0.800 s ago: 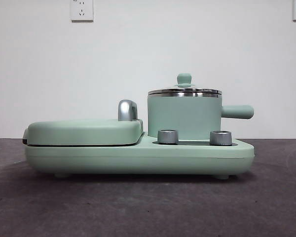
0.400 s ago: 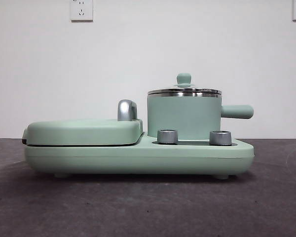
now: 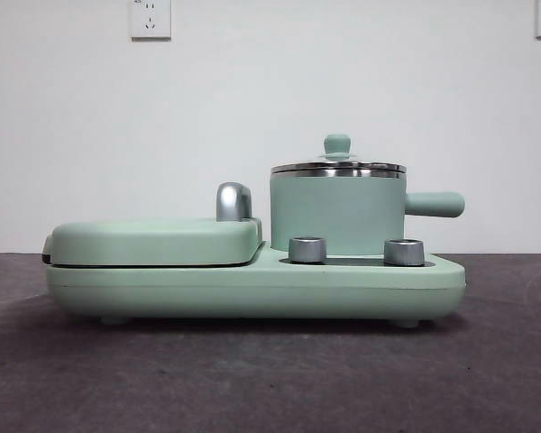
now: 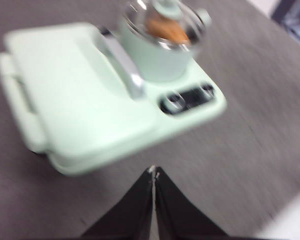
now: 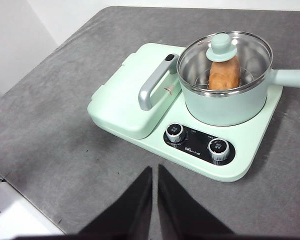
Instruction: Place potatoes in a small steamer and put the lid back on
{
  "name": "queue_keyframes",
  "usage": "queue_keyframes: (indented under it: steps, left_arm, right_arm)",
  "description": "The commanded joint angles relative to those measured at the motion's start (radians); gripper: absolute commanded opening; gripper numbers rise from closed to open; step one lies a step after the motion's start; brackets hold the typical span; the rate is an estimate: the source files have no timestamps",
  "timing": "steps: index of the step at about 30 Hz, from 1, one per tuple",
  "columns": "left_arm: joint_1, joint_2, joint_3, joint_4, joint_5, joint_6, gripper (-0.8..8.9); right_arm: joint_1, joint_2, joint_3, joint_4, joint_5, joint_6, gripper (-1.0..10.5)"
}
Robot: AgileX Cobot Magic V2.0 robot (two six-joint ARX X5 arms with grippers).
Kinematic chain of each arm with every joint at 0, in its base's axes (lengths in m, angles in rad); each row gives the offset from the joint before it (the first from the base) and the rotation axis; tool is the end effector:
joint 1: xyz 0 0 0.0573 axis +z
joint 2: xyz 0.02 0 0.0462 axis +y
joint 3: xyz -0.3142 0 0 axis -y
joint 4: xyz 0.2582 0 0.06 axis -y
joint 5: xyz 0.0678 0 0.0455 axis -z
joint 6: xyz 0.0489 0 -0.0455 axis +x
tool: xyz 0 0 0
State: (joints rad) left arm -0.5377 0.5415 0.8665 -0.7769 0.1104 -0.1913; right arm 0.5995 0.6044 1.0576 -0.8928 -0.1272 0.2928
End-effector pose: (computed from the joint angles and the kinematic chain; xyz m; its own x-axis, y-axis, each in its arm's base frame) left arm 0.0668 -0.0461 0.3539 0.7115 -0.5526 -0.4340 0.5120 0.8308 -0.2183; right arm 0.0564 0.0461 0.3995 0.6695 0.6112 -0.4221 -0.5252 0.7914 0.3129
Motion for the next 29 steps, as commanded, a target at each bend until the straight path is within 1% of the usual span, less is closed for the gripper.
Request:
queue_keyframes:
  steps: [1,4,6,10,15,19,21,29]
  left_arm:
    - [0.123,-0.071,-0.094,0.129,0.002,0.094,0.05]
    - [0.296,-0.190,-0.268,0.304,0.002,0.129,0.05]
    - [0.395,-0.269,-0.393,0.407,0.002,0.127,0.05]
    - [0.503,-0.388,-0.589,0.522,0.002,0.127,0.05]
    - [0.543,-0.496,-0.758,0.579,-0.001,0.127,0.06]
    - [0.544,-0.539,-0.831,0.590,-0.041,0.127,0.05]
    - [0.544,-0.539,-0.855,0.590,-0.043,0.127,0.05]
    - [0.544,-0.538,-0.854,0.591,-0.059,0.138,0.05]
  right_arm:
    - [0.007,0.006,0.009,0.011,0.004,-0.005,0.2]
    - [0.007,0.006,0.009,0.011,0.004,-0.005,0.2]
    - [0.007,0.006,0.009,0.011,0.004,-0.005,0.2]
    - [0.007,0.006,0.009,0.011,0.004,-0.005,0.2]
    - [0.007,0.006,0.009,0.011,0.004,-0.005,0.2]
    - [0.007,0.006,0.009,0.011,0.004,-0.005,0.2]
    - [0.007,0.006,0.009,0.011,0.004,-0.005,0.2]
    - [0.007,0.006,0.009,0.011,0.004,-0.005,0.2]
